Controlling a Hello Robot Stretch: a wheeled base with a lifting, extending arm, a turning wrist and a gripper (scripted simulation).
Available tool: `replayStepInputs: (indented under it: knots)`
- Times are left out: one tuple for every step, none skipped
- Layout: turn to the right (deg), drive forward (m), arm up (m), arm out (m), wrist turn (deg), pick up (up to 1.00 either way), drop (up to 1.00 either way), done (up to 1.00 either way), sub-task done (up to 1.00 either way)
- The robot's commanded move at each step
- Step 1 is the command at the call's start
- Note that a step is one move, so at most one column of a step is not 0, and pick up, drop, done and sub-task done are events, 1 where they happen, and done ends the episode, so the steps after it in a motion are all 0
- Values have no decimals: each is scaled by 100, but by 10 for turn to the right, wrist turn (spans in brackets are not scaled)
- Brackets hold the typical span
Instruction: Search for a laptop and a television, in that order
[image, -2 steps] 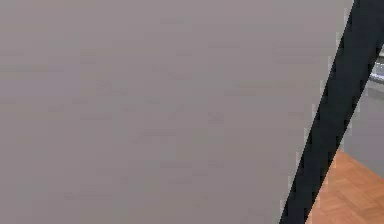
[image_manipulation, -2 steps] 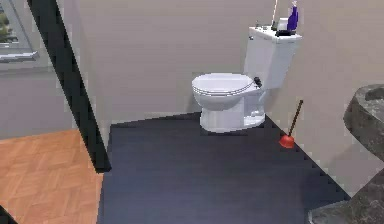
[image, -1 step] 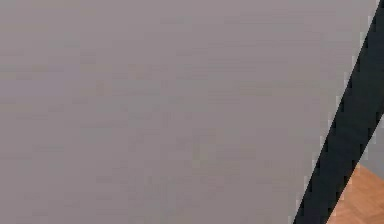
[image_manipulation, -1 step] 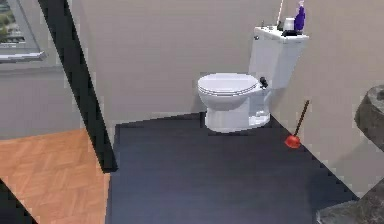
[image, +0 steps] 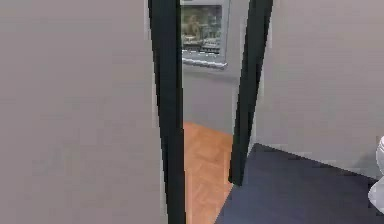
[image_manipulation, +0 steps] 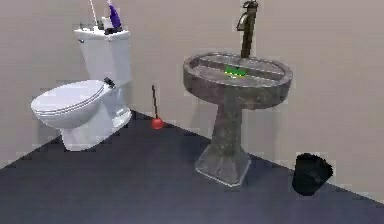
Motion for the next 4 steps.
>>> replayStepInputs:
  knots:
    - [450,0,0,0,0,0,0,0,0]
    - [450,0,0,0,0,0,0,0,0]
    - [300,0,0,0,0,0,0,0,0]
    - [0,5,0,0,0,0,0,0,0]
